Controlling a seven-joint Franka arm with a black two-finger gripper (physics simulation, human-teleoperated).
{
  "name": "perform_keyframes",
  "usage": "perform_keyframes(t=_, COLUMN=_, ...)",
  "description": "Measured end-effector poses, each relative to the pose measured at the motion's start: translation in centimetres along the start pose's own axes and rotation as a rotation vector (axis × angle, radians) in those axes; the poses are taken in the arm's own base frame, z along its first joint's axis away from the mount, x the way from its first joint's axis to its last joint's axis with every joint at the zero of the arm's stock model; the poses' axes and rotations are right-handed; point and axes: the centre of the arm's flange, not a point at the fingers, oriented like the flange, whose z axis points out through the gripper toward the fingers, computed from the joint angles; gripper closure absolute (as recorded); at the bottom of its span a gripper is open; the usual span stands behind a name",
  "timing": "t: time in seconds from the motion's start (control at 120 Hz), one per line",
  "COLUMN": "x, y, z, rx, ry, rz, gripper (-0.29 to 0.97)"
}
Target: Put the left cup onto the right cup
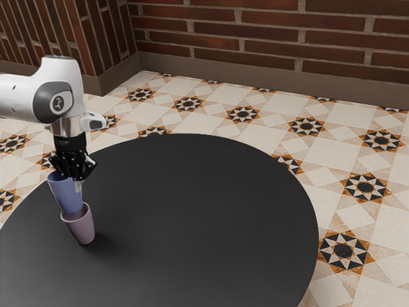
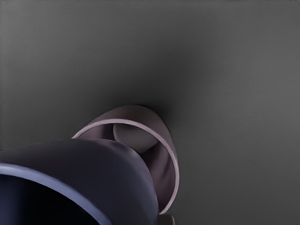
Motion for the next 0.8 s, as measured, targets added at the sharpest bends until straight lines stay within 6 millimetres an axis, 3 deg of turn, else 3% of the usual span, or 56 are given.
perform_keyframes(t=0.433, x=1.1, y=0.0, z=1.3, rx=0.011, ry=-0.005, rz=-0.002, gripper=0.78)
perform_keyframes(t=0.8, x=1.1, y=0.0, z=1.2, rx=0.009, ry=-0.001, rz=-0.014, gripper=0.74)
